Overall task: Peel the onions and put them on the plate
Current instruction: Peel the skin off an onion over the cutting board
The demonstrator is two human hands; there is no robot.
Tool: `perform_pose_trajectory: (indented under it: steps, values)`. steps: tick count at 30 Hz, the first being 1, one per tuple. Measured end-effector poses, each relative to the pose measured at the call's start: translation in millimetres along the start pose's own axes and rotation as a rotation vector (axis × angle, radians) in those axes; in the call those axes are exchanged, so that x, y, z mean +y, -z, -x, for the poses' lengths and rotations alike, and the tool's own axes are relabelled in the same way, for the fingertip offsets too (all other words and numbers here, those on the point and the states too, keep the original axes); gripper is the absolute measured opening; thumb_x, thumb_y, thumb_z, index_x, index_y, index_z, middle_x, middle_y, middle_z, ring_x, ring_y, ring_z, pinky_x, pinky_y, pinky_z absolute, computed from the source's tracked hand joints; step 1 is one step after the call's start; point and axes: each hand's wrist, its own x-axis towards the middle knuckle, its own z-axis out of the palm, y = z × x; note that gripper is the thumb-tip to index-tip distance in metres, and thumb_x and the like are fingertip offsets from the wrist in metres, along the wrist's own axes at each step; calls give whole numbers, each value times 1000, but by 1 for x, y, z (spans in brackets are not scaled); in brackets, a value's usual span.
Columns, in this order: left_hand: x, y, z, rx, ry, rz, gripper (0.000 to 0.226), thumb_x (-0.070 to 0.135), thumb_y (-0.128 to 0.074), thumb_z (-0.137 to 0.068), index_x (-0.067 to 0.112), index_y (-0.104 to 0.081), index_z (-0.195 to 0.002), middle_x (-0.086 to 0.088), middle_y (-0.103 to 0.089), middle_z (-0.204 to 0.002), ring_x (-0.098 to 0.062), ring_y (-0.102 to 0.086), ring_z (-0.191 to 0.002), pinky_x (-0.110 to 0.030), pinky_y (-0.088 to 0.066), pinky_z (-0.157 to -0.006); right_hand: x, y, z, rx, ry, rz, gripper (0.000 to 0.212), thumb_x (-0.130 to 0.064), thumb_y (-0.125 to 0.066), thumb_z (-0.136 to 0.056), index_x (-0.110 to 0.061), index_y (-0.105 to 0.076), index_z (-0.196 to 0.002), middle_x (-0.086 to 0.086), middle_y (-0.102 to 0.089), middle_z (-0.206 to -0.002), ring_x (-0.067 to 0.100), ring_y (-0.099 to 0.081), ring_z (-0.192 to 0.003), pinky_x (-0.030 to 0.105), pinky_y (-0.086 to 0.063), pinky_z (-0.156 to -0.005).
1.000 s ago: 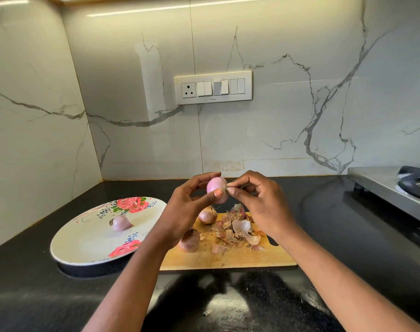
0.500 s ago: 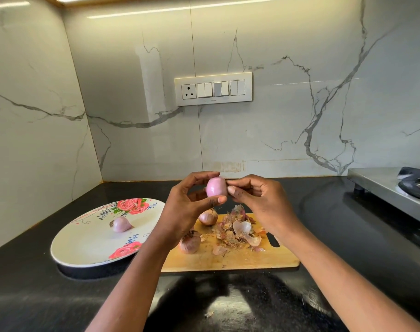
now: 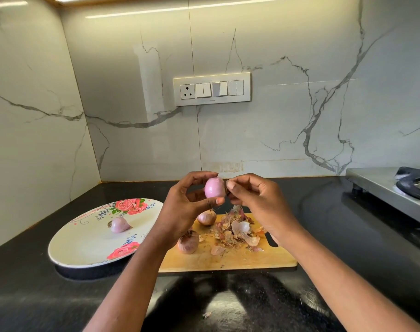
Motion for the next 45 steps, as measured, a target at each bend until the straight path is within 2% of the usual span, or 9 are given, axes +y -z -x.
perform_pose_trajectory:
  steps: [5, 10, 16, 20, 23, 28, 36, 42, 45]
  values:
    - [-3, 1, -1, 1, -25, -101, 57, 7, -87, -73, 26, -66, -122, 10, -68, -124, -11, -68, -111, -25, -57, -91, 0, 1, 2, -6, 46, 128, 10, -18, -77, -88, -19, -77, -98, -3, -78, -90, 13, -75, -84, 39, -63, -77]
    - [-5, 1, -1, -11, -29, -156, 63, 10, -90, -68, 26, -67, -124, 12, -65, -128, 0, -65, -112, -13, -52, -87, 0, 0, 4, 49, 110, 258, 10, -13, -80, -83, -21, -77, -85, -9, -76, -78, 5, -72, -71, 19, -56, -63]
    - [-5, -1, -1, -19, -30, -125, 63, 8, -90, -66, 24, -65, -121, 11, -68, -124, -7, -67, -113, -20, -55, -92, -2, -3, 1, 191, 66, 241, 13, -11, -79, -82, -22, -72, -83, -6, -74, -75, 4, -70, -69, 20, -57, -63]
    - [-5, 0, -1, -19, 10, -58, 59, 4, -86, -72, 24, -63, -123, 8, -67, -125, -12, -70, -111, -29, -57, -94, 0, 5, 1, 91, -7, 238, 9, -14, -72, -91, -22, -70, -95, -4, -76, -80, 10, -73, -69, 30, -61, -72]
    - [-5, 1, -1, -12, 38, -35, 58, 7, -84, -75, 24, -61, -125, 8, -67, -125, -14, -71, -109, -33, -58, -96, 0, 7, 1, -1, -17, 323, 15, -13, -68, -94, -26, -72, -99, -9, -76, -84, 4, -72, -70, 19, -55, -68]
    - [-2, 3, -1, 13, 32, -98, 59, 29, -83, -69, 31, -62, -125, 17, -67, -121, -2, -68, -107, -17, -56, -84, -3, 5, 3, -50, -14, 400, 15, -17, -67, -95, -29, -76, -95, -17, -71, -75, -2, -66, -69, 11, -48, -61]
    - [-1, 0, 1, -19, 19, -120, 55, 7, -86, -75, 24, -64, -122, 14, -68, -119, -7, -71, -103, -14, -55, -78, -4, 0, 1, 13, -15, 95, 17, -20, -79, -87, -22, -74, -103, -6, -77, -99, 9, -72, -94, 32, -61, -77]
    - [-2, -2, 2, -29, -10, -123, 58, 0, -86, -73, 20, -64, -123, 11, -67, -122, -10, -71, -103, -18, -56, -81, -4, -1, 0, 30, -56, -9, 22, -10, -79, -84, -20, -68, -101, -1, -78, -90, 10, -72, -90, 35, -56, -83]
    - [-5, -1, 1, -52, -9, -152, 59, 1, -87, -72, 23, -65, -122, 12, -67, -125, -10, -70, -108, -24, -58, -88, -5, -2, 1, 19, -57, 31, 19, -7, -74, -89, -20, -65, -99, 0, -76, -88, 9, -69, -84, 31, -55, -76]
